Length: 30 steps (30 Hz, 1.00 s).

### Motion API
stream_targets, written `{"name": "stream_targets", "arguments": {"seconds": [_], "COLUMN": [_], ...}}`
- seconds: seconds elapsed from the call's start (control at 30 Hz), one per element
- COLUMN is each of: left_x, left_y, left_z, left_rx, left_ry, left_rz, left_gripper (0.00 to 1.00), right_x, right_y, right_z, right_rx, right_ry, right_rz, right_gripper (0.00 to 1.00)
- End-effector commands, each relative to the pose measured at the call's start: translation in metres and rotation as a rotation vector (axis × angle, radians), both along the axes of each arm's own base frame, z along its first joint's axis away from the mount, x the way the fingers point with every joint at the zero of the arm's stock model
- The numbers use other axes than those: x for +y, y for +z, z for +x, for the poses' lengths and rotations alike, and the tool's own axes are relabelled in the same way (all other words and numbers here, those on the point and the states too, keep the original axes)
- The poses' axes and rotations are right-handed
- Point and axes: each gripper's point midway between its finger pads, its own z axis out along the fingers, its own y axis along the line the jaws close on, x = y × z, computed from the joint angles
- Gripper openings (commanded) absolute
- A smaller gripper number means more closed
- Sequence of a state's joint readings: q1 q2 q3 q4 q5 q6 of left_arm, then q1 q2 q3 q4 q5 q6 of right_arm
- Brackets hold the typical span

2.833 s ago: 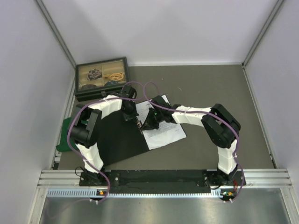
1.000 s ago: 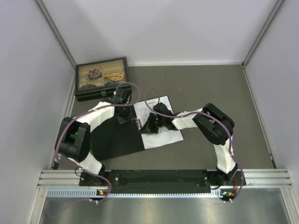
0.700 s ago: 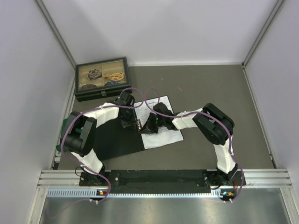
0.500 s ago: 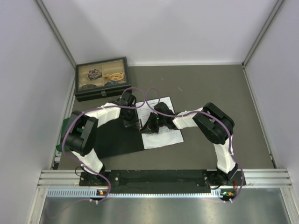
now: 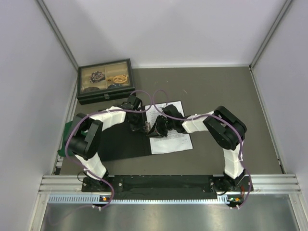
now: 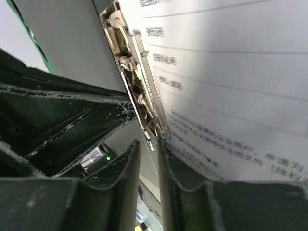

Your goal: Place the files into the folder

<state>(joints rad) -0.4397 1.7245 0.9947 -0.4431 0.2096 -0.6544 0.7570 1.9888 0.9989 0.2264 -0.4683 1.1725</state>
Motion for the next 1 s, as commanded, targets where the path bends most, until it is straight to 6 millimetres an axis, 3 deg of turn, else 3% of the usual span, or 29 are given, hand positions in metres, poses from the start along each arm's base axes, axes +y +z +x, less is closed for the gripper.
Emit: {"name": "stream_targets", "arguments": {"seconds": [0.0, 0.27, 0.6, 0.77, 0.87, 0.93, 0.97], "left_x": [-0.008, -0.028, -0.06, -0.081, -0.094, -0.092, -0.094], "left_y": [-0.015, -0.013, -0.016, -0.022, -0.014, -0.011, -0.001], "left_z": [-0.009, -0.002, 0.01, 0.015, 0.025, 0.026, 0.033], "left_rx": [0.05, 0.044, 0.064, 0.078, 0.059, 0.064, 0.038], "left_ry": [-0.025, -0.045, -0.055, -0.068, -0.078, -0.088, -0.093], "left_rz": [-0.009, -0.037, -0.091, -0.104, -0.121, -0.097, -0.097], "left_gripper": [0.0, 0.0, 0.02, 0.04, 0.08, 0.13, 0.14], "right_x": [-0.035, -0.042, -0.079, -0.102, -0.121, -0.128, -0.129], "right_y": [-0.026, -0.003, 0.024, 0.057, 0.064, 0.067, 0.071], "right_z": [-0.003, 0.002, 0.006, 0.012, 0.011, 0.01, 0.011], "right_rx": [-0.025, -0.096, -0.177, -0.27, -0.321, -0.367, -0.395], "right_ry": [-0.015, 0.001, -0.007, -0.038, -0.036, -0.001, 0.013], "right_rz": [-0.164, -0.17, -0.215, -0.227, -0.291, -0.324, -0.326], "right_gripper": [0.26, 0.44, 0.65, 0.7, 0.73, 0.74, 0.75]}}
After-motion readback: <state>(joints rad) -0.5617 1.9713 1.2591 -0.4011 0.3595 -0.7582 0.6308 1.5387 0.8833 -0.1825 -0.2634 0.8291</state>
